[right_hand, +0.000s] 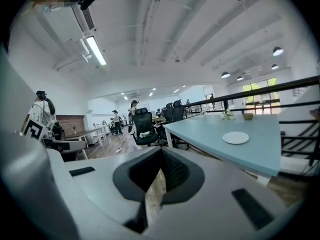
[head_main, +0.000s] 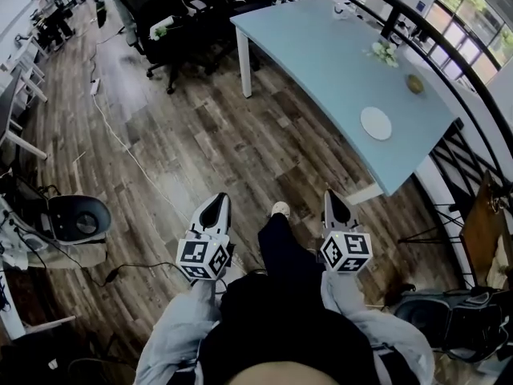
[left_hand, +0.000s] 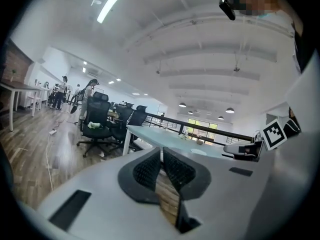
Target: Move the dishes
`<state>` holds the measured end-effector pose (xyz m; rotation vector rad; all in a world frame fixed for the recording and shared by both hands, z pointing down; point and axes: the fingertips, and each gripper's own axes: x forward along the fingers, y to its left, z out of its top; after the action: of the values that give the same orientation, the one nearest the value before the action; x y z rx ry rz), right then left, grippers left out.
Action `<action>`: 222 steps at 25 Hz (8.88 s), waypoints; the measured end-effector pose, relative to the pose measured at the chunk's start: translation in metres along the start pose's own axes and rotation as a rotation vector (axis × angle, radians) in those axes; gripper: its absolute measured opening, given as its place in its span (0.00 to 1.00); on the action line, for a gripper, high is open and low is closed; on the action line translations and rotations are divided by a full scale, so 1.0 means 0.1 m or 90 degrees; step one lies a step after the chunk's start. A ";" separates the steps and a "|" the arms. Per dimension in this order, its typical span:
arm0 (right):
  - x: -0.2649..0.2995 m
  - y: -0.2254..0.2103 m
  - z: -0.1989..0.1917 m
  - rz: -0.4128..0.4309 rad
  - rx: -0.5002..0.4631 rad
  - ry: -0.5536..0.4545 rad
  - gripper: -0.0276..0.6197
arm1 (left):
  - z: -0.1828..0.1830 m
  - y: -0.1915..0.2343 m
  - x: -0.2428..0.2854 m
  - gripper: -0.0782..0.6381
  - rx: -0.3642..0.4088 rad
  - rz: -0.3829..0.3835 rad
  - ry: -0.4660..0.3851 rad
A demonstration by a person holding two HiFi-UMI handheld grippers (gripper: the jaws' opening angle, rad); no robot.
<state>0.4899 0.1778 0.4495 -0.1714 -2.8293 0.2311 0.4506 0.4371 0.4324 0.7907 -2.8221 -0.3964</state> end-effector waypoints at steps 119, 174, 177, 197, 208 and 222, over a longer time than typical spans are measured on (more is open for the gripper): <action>1.71 -3.95 -0.33 -0.411 0.897 -0.071 0.54 | -0.83 -2.25 6.55 0.15 0.157 -0.660 0.393; 3.53 -4.01 0.96 -0.184 0.844 -0.222 0.07 | 0.12 -0.68 7.23 0.15 0.115 -0.430 0.213; 3.91 -4.01 1.09 -0.169 0.832 -0.205 0.07 | 0.19 -0.53 7.45 0.15 0.116 -0.428 0.217; 5.68 -4.12 1.04 -0.117 0.878 -0.121 0.07 | 0.04 0.14 8.32 0.15 0.109 -0.405 0.273; 5.97 -4.01 0.76 -0.243 0.903 -0.068 0.08 | -0.04 0.30 8.32 0.15 0.053 -0.376 0.287; 5.96 -3.92 1.02 -0.229 0.871 -0.082 0.59 | -0.09 0.13 8.29 0.15 0.065 -0.409 0.293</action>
<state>-0.1426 -0.1363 0.5903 0.6345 -2.1051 1.9376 -0.2509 0.0067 0.5309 1.5775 -2.1284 -0.1223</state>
